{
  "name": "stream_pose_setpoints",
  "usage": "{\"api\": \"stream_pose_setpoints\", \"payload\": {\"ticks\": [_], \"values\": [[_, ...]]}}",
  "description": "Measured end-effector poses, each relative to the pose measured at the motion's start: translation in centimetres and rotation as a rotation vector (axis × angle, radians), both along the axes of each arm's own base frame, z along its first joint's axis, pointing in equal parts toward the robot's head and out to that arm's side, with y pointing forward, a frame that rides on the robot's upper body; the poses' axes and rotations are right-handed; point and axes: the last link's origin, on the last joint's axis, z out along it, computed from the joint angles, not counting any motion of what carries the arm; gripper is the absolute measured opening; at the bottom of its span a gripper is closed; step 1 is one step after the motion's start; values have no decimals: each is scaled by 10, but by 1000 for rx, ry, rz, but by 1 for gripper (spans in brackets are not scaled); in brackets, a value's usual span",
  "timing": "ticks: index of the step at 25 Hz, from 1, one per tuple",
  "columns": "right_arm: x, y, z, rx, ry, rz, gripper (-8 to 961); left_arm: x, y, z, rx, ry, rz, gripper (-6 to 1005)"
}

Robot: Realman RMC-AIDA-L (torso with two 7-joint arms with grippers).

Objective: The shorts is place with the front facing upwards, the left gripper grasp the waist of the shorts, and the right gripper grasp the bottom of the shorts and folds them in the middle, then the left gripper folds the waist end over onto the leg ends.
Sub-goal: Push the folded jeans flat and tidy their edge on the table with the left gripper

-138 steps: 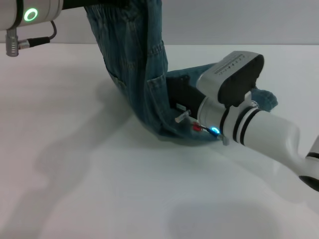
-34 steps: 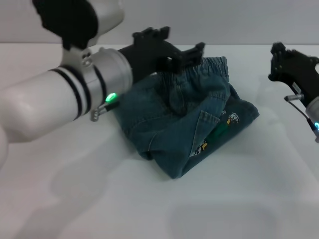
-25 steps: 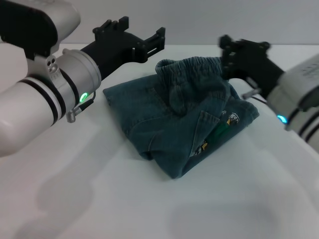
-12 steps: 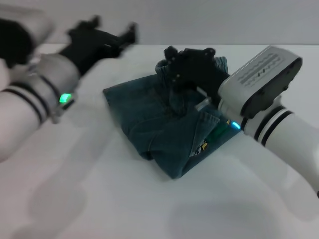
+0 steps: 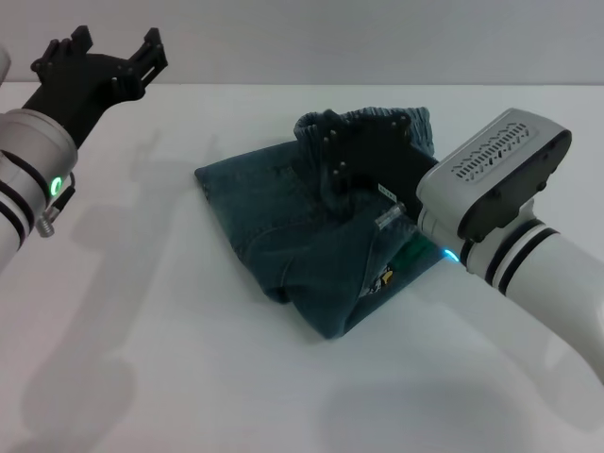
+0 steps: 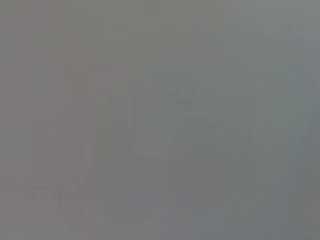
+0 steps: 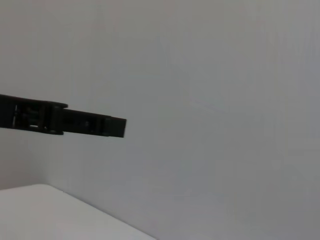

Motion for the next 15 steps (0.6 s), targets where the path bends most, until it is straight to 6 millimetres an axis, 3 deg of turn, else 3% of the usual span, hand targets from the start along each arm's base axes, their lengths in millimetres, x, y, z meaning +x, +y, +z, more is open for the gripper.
{"api": "stream_pose_setpoints", "payload": {"ticks": [4,8,15], "values": [[10,5,-1,0,-9,-33,1,-4,0,2,8,0,10,845],[32,15,1,14,-4,-115,1,-9,-2,2,12,0,24,844],[57,12,9,48,10,-191,1,-13,-4,3,13,-1,35,844]]}}
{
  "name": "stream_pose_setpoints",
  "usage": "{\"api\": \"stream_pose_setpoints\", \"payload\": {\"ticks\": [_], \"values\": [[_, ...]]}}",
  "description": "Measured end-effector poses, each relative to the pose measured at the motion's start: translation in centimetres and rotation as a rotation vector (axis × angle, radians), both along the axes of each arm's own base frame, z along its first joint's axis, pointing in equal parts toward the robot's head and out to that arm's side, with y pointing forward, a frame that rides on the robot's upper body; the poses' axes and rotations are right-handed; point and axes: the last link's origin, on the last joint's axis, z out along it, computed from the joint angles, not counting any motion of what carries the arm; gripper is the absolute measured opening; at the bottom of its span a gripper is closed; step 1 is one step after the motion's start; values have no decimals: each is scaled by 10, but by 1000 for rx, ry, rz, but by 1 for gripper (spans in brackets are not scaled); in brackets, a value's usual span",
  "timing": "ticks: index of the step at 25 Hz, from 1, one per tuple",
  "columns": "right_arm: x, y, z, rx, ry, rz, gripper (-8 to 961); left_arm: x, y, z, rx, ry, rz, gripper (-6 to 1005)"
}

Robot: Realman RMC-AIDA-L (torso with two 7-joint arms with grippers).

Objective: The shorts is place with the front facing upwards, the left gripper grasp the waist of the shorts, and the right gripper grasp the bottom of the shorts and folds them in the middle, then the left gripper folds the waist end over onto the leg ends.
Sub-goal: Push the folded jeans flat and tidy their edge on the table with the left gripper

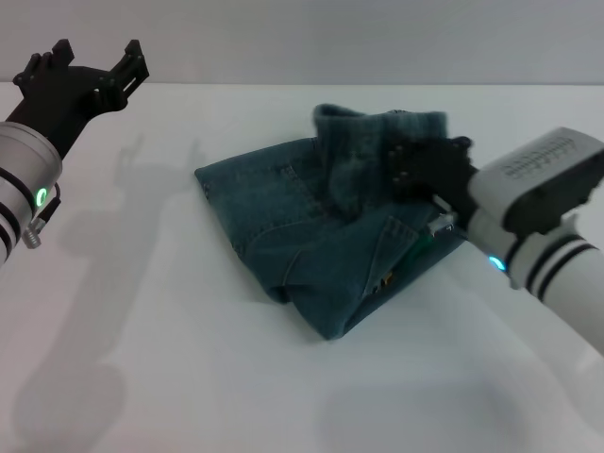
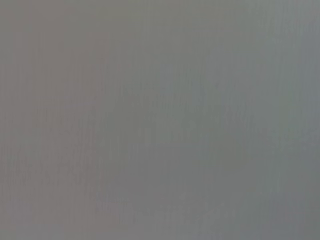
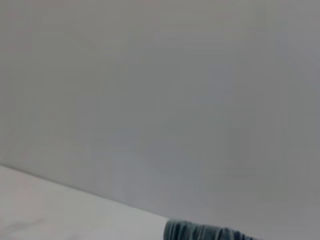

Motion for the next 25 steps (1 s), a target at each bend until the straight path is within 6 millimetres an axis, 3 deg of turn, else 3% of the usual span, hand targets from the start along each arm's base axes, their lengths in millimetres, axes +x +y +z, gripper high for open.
{"api": "stream_pose_setpoints", "payload": {"ticks": [7,11,16,17,25], "values": [[35,-19,21,95,13,-112,1,-1,1,0,-4,2,2,843],[42,-24,26,115,18,-135,1,-2,3,0,-2,5,5,843],[25,-21,31,146,23,-78,0,0,9,-5,-23,16,1,842],[11,-12,30,141,19,-35,0,0,11,-6,-27,18,-1,842],[-24,20,14,80,-32,61,-1,2,17,-10,-33,27,-6,841]]}}
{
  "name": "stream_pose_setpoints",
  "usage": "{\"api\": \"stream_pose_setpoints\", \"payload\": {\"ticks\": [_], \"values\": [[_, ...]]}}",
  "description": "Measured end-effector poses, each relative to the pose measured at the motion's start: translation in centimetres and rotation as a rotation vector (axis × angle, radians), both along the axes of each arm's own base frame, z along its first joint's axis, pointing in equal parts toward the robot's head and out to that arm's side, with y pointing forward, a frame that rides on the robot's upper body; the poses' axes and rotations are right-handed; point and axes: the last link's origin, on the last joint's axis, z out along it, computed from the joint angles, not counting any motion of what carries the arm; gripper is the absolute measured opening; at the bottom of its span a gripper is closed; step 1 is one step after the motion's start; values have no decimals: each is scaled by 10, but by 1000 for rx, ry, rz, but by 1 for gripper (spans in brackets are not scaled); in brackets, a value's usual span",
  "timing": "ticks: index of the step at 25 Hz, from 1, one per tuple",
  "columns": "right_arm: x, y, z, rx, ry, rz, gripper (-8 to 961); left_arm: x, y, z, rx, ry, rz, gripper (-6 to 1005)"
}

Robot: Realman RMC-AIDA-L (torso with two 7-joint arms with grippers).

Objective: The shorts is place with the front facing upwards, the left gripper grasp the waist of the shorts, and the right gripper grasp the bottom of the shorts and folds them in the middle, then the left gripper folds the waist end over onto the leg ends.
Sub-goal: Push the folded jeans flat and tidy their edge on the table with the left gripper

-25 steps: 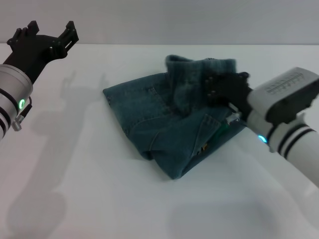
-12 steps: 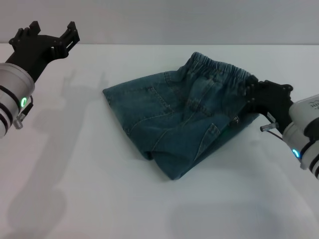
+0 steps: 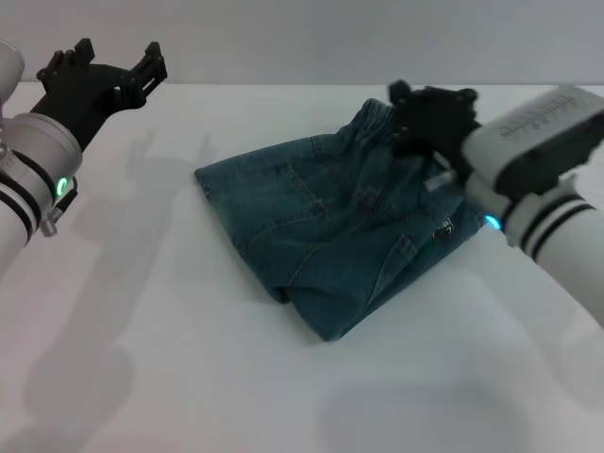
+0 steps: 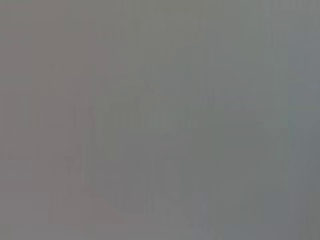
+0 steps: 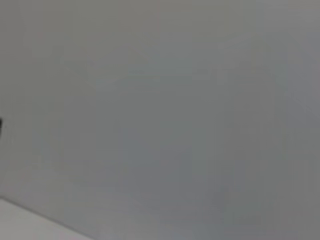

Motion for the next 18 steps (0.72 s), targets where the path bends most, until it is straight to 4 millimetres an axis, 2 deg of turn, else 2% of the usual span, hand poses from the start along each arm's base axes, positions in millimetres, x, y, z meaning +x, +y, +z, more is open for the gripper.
{"api": "stream_pose_setpoints", "payload": {"ticks": [3,8,18], "values": [[-1,7,-9,-39,-5,-12,-1,0,1,2,16,-3,-2,841],[14,8,-13,-59,-18,-62,0,-2,2,6,27,-6,5,841],[62,-13,-8,-52,18,-214,-1,-4,5,6,25,-1,12,840]]}}
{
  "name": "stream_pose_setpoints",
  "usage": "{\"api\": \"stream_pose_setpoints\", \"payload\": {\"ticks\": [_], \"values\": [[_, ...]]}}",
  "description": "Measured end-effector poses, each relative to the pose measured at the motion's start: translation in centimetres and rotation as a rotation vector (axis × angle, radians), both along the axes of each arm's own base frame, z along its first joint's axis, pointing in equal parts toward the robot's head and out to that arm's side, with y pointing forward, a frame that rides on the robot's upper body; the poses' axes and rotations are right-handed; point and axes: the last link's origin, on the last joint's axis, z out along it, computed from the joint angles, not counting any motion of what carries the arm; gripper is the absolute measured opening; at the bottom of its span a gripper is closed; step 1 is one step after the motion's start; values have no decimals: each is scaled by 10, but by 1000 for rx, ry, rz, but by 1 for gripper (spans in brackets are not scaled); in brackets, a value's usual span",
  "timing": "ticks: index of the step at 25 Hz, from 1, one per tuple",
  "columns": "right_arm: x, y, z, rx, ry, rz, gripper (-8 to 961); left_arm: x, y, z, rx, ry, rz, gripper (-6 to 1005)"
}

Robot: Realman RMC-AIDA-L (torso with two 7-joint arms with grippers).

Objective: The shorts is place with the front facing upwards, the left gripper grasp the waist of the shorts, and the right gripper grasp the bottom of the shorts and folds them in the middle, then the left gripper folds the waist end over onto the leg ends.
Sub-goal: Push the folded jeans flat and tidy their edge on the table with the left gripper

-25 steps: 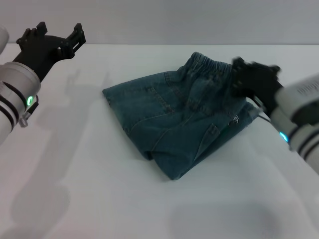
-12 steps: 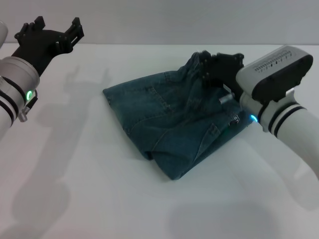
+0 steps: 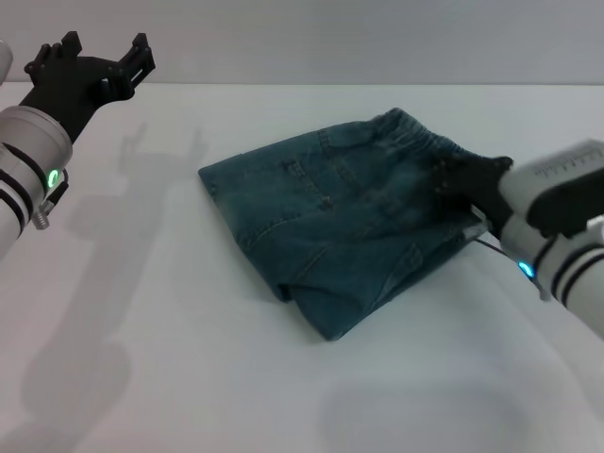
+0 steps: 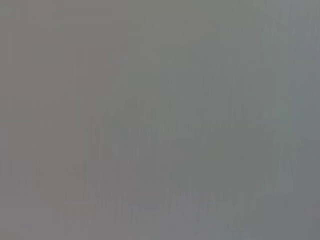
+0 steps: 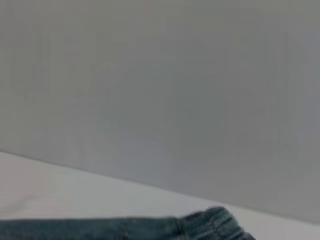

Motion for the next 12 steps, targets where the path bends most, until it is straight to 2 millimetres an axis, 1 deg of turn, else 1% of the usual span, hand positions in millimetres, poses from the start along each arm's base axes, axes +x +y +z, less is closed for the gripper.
{"api": "stream_pose_setpoints", "payload": {"ticks": [2,6,8,9,10,12], "values": [[11,-4,5,22,10,-35,-1,0,0,0,-2,1,0,839],[21,-13,13,71,35,-42,-1,1,1,-1,-4,1,-1,839],[20,-15,18,103,51,-16,-1,1,1,-1,-5,1,-2,839],[14,-14,23,131,66,22,-1,1,1,-2,-9,5,-3,839],[14,-14,23,131,66,22,-1,1,1,-2,-9,5,-3,839],[6,-13,28,166,66,78,0,2,1,-3,-14,11,-8,838]]}}
